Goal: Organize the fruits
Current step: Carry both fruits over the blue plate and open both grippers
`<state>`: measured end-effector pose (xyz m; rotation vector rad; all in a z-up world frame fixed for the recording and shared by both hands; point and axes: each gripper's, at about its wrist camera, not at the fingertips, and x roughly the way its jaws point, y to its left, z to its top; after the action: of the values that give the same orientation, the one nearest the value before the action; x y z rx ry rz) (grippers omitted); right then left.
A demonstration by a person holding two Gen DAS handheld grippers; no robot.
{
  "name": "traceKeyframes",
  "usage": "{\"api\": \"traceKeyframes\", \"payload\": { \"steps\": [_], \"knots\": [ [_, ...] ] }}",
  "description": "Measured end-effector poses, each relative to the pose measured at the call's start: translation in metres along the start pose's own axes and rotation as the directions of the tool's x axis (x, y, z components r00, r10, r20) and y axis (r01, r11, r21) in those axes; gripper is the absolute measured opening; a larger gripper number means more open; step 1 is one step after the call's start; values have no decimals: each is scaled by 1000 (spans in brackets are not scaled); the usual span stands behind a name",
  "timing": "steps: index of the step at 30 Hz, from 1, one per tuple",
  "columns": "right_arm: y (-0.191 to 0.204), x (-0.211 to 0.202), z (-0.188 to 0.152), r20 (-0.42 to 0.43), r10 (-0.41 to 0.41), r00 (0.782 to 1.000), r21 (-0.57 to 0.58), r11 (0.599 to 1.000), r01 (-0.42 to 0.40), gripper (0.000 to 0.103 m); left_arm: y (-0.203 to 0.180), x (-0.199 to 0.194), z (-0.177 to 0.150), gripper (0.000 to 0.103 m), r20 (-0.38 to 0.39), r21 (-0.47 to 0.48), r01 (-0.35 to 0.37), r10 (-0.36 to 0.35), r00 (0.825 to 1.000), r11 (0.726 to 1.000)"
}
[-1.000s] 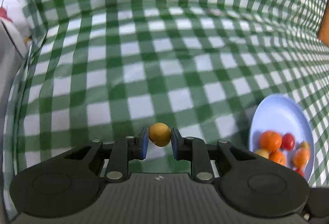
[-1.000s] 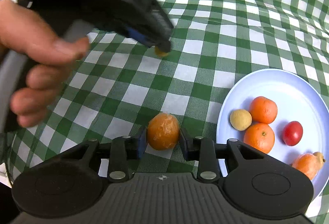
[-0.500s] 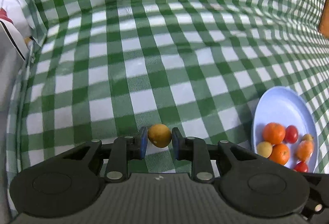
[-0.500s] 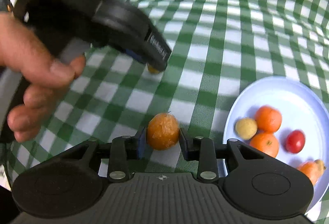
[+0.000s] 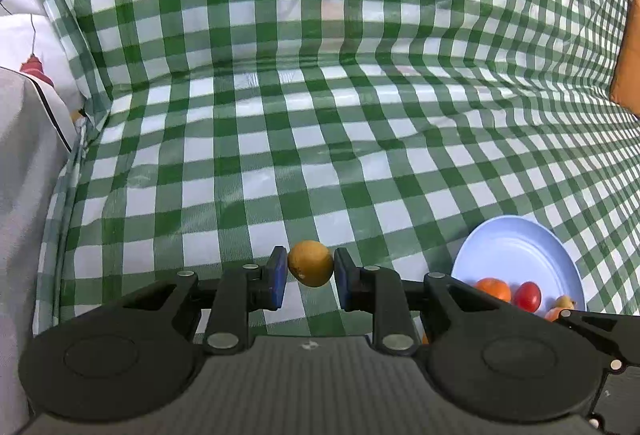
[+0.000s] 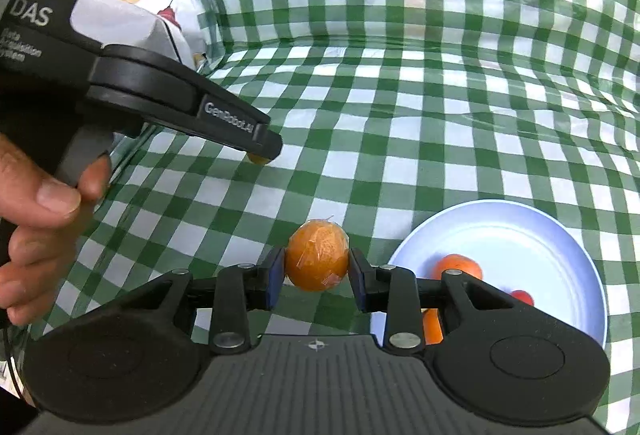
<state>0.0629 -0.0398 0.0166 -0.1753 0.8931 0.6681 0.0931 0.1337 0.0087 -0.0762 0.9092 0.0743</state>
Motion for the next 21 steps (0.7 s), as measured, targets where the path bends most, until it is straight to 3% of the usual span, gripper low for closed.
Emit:
{"api": "traceKeyframes", "payload": {
  "steps": [10, 16, 21],
  "knots": [
    [-26, -6, 5, 36, -49, 998, 56, 997, 47, 36, -14, -7, 1, 27, 68, -12, -14, 15, 998, 1000],
    [-69, -20, 14, 75, -133, 988, 137, 983, 122, 36, -30, -11, 2, 27, 123, -24, 39, -36, 992, 999],
    [-118, -31, 14, 79, -225, 971, 247, 948, 200, 36, -44, -17, 3, 27, 174, -24, 119, -113, 978, 993]
  ]
}}
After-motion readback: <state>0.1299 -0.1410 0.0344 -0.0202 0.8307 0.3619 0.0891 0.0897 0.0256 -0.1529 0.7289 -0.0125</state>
